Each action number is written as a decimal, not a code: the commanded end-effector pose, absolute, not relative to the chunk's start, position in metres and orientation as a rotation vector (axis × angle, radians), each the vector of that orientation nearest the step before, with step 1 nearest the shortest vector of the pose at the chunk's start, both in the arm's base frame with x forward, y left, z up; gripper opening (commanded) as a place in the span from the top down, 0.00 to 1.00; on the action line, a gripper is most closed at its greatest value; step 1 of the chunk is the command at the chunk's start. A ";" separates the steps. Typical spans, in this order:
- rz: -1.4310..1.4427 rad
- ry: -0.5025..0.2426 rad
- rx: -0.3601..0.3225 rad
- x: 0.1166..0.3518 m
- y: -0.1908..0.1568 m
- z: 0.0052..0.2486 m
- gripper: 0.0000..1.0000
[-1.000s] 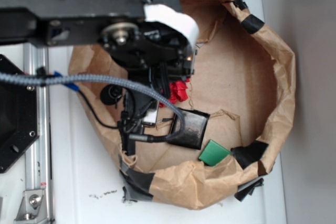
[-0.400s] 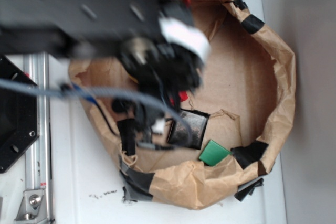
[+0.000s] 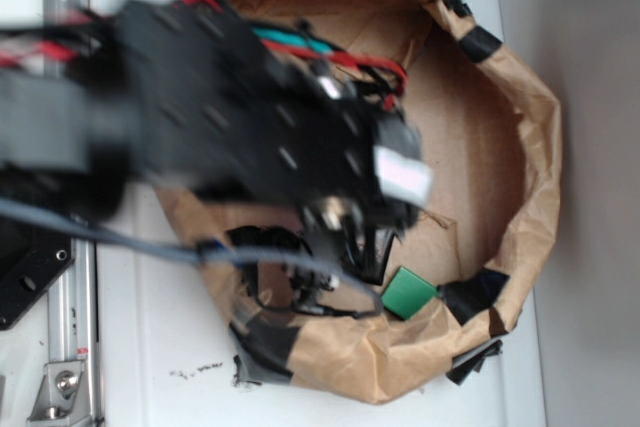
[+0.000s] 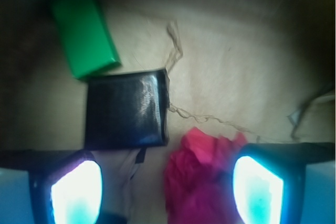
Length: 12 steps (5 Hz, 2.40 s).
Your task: Grab the black box.
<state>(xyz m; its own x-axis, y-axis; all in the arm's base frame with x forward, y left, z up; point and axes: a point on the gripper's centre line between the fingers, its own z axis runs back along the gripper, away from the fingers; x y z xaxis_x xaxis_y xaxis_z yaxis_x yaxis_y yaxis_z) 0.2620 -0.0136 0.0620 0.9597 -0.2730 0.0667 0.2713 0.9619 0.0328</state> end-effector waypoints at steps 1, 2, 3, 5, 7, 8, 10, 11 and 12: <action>-0.399 -0.203 -0.067 0.280 -0.040 0.059 0.00; -0.443 -0.238 -0.110 0.276 -0.048 0.064 0.00; -0.465 -0.193 -0.119 0.274 -0.058 0.056 0.00; -0.442 -0.065 -0.046 0.282 -0.078 0.008 0.00; -0.255 -0.054 0.037 0.274 -0.034 0.037 1.00; -0.100 -0.131 0.038 0.263 0.014 0.081 1.00; 0.052 -0.213 -0.045 0.252 0.050 0.151 1.00; 0.037 -0.195 -0.001 0.256 0.021 0.171 1.00; 0.054 -0.168 0.020 0.263 -0.004 0.175 1.00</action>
